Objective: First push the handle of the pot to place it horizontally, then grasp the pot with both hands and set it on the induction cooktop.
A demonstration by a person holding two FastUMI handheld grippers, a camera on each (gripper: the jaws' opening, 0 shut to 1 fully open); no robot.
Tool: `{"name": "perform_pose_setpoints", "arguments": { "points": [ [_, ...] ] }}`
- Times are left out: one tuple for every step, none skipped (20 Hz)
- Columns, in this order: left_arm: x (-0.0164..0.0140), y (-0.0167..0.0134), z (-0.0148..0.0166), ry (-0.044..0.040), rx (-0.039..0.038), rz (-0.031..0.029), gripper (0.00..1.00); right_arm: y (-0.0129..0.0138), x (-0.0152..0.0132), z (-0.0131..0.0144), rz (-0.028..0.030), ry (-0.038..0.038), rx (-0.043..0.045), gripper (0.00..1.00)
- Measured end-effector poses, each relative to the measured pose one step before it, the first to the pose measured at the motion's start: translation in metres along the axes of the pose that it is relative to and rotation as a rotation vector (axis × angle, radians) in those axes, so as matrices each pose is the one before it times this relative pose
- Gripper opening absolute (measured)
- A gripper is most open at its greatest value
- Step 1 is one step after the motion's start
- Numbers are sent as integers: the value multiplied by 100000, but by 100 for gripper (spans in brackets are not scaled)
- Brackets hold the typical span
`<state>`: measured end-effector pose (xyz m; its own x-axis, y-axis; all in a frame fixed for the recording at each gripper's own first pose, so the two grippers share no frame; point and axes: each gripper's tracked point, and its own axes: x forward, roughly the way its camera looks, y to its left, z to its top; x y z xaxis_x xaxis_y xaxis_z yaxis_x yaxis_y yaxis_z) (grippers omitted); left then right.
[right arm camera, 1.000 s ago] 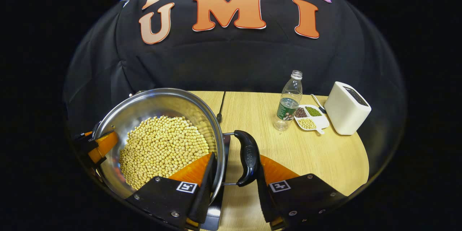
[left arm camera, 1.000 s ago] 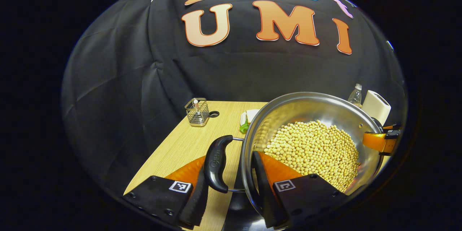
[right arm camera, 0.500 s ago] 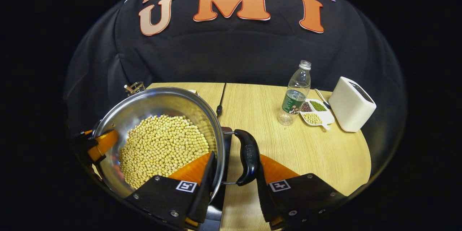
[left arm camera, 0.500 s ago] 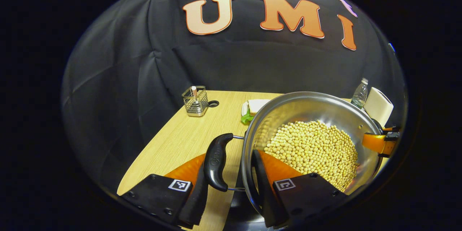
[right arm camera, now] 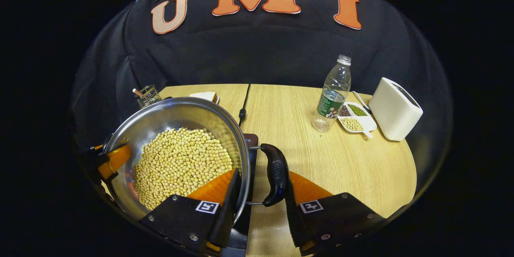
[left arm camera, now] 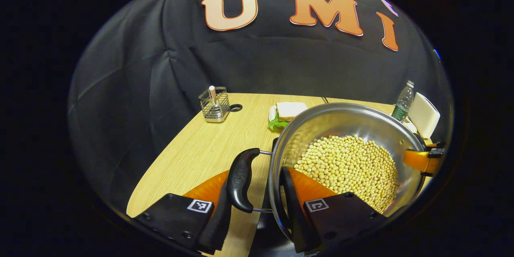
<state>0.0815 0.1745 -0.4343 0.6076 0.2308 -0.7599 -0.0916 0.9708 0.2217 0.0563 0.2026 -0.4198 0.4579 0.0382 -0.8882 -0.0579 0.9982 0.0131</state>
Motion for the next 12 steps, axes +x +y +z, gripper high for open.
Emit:
{"name": "perform_pose_setpoints", "arguments": {
  "points": [
    [-102,116,67,275,54,-111,67,33,-5,5,-39,37,-26,59],
    [-53,86,168,122,-78,-59,67,51,-26,-30,-74,129,8,59],
    [13,11,5,59,-446,-60,70,-12,-22,-30,-74,15,253,59],
    [35,14,29,232,-421,-12,70,54,-4,-17,-77,197,212,59],
    [-127,27,-124,399,-445,-48,70,-24,-35,23,-36,386,-83,59],
    [6,-5,41,596,11,-34,70,19,-69,-33,80,748,-133,58],
    [16,88,78,678,-181,84,70,-5,-130,552,62,-1279,586,59],
    [-51,-78,219,-60,-225,-576,67,-110,-117,-48,-258,541,123,59],
    [71,161,-272,109,204,-108,70,21,28,-143,-152,14,515,58],
    [223,23,16,307,352,-245,67,163,0,-58,229,-586,-99,60],
    [-80,-104,-247,175,465,527,70,-86,28,-64,706,-372,-340,61],
    [101,14,90,-355,1432,1056,72,271,-138,-153,1421,178,-484,63]
  ]
}}
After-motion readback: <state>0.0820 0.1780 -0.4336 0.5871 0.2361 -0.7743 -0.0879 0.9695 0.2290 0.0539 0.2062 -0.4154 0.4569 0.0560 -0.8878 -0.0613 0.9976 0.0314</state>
